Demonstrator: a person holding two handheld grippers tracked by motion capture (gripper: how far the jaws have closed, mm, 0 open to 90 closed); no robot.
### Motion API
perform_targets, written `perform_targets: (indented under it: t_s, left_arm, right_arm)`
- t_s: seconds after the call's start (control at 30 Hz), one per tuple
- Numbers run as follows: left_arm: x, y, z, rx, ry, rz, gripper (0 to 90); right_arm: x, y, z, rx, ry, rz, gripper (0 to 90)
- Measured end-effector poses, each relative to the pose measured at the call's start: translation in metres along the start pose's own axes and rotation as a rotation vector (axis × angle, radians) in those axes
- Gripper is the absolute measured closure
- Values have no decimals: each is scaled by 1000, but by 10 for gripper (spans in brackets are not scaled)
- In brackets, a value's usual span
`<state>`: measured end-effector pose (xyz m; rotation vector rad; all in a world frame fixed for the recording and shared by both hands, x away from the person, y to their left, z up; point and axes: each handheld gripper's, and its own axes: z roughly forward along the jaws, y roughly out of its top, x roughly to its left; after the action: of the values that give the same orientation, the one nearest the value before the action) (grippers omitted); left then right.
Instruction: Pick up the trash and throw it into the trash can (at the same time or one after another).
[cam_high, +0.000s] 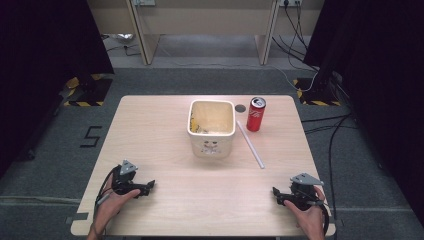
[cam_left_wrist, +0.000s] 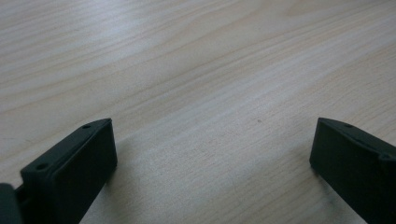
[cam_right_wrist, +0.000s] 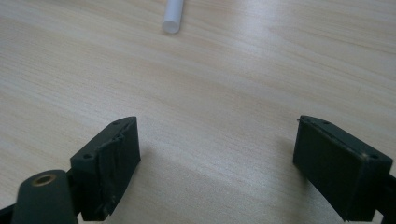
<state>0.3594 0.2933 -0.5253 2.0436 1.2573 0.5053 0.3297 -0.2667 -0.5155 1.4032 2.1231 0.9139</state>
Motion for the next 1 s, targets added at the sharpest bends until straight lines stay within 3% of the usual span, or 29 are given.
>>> perform_targets:
  t_s: [0.3, 0.5, 0.73, 1.0]
  left_arm:
    - [0, 0, 0, 0, 0, 0, 0]
    - [0, 0, 0, 0, 0, 1, 0]
    - [0, 0, 0, 0, 0, 0, 0]
    - [0, 0, 0, 0, 0, 0, 0]
  right_arm:
    - [-3, 1, -6, -33, 2, 24, 160]
    - [0, 9, -13, -52, 11, 14, 180]
    - [6, 20, -12, -44, 10, -10, 197]
    - [15, 45, -19, -73, 3, -59, 200]
